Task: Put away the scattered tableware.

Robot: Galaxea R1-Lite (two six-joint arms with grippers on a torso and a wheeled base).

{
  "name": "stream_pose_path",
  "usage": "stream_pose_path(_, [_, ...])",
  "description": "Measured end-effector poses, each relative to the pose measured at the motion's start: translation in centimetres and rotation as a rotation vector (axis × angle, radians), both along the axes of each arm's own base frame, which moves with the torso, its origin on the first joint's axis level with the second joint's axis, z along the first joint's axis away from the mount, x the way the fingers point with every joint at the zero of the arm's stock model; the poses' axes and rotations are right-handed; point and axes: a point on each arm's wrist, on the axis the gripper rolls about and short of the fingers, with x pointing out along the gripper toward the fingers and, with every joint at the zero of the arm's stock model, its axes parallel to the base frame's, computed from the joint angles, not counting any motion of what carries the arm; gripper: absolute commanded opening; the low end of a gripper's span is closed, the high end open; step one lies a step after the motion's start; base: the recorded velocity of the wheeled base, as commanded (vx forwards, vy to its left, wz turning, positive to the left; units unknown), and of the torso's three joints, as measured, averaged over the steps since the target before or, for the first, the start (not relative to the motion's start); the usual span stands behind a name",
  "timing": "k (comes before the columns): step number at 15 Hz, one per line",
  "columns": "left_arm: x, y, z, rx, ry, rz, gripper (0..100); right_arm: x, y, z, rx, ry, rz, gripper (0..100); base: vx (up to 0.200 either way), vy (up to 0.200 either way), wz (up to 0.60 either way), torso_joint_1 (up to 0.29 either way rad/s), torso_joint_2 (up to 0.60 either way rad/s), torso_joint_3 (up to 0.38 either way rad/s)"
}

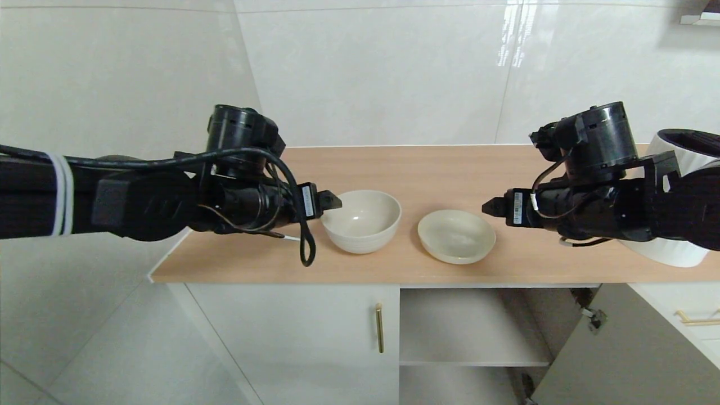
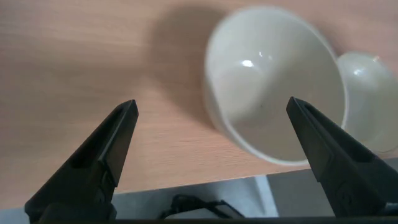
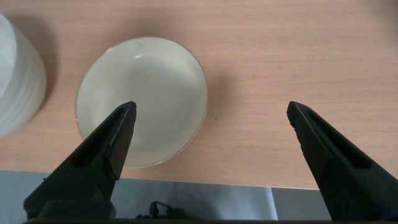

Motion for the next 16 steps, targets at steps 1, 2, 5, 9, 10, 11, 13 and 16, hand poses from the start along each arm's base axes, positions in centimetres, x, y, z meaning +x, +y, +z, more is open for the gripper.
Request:
stream_pose_path(1, [0.5, -0.4, -0.5, 0.017, 0.004, 0.015, 100, 0.1, 0.0, -0.2, -0.003, 0.004, -0.001, 100, 0.0, 0.0, 0.0, 0.0, 0.0, 0.0])
stream_pose_path(2, [1.1, -0.8, -1.0, 0.033, 0.005, 0.035, 100, 0.1, 0.1, -0.3, -0.005, 0.008, -0.001, 100, 0.0, 0.0, 0.0, 0.0, 0.0, 0.0])
stream_pose_path(5, [1.8, -1.6, -2.2, 0.049, 0.025, 0.029, 0, 0.2, 0.2, -0.3, -0.006, 0.008, -0.001, 100, 0.0, 0.0, 0.0, 0.0, 0.0, 0.0])
stream_pose_path(9, [1.9, -2.0, -2.7, 0.057, 0.035, 0.024, 0, 0.3, 0.2, -0.4, -0.007, 0.009, 0.0, 100, 0.0, 0.0, 0.0, 0.0, 0.0, 0.0])
stream_pose_path(10, [1.8, -2.1, -2.8, 0.062, 0.036, 0.027, 0, 0.4, 0.3, -0.5, -0.009, 0.012, 0.0, 100, 0.0, 0.0, 0.0, 0.0, 0.0, 0.0])
stream_pose_path(11, [1.8, -2.1, -2.7, 0.066, 0.033, 0.033, 0, 0.5, 0.3, -0.7, -0.012, 0.016, 0.0, 100, 0.0, 0.0, 0.0, 0.0, 0.0, 0.0])
stream_pose_path(13, [1.4, -1.9, -2.3, 0.069, 0.022, 0.047, 0, 1.0, 0.6, -1.3, -0.021, 0.032, -0.001, 100, 0.0, 0.0, 0.0, 0.0, 0.0, 0.0])
stream_pose_path(16, [-0.2, -1.3, -0.5, 0.05, -0.014, 0.041, 0, 2.5, 1.0, -2.9, -0.043, 0.068, -0.018, 100, 0.0, 0.0, 0.0, 0.0, 0.0, 0.0])
